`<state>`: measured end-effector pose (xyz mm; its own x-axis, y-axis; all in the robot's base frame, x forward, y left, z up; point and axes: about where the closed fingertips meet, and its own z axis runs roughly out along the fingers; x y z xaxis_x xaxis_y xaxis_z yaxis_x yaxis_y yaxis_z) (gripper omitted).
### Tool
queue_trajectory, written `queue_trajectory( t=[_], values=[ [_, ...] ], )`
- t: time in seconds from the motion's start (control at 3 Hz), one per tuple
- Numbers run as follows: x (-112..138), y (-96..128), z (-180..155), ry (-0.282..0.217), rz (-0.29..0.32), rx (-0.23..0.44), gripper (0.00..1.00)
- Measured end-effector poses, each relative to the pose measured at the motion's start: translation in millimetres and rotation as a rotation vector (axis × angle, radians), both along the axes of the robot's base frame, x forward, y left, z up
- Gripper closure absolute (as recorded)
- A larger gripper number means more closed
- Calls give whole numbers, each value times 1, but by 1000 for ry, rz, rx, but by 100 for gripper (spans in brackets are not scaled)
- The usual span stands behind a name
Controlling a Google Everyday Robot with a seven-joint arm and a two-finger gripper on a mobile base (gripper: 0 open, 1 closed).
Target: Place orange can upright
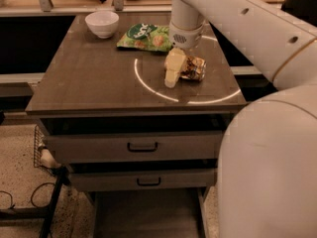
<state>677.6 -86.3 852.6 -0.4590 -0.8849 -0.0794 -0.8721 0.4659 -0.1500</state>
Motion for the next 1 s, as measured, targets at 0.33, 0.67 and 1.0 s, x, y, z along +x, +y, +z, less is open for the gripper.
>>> queue_trajectory(
  t=[0.33,0.67,1.0],
  values=[
    [-4,4,-11,15,33,15,25],
    [-1,6,-12,9,33,18,49],
    [1,8,-15,5,35,21,78]
  ],
)
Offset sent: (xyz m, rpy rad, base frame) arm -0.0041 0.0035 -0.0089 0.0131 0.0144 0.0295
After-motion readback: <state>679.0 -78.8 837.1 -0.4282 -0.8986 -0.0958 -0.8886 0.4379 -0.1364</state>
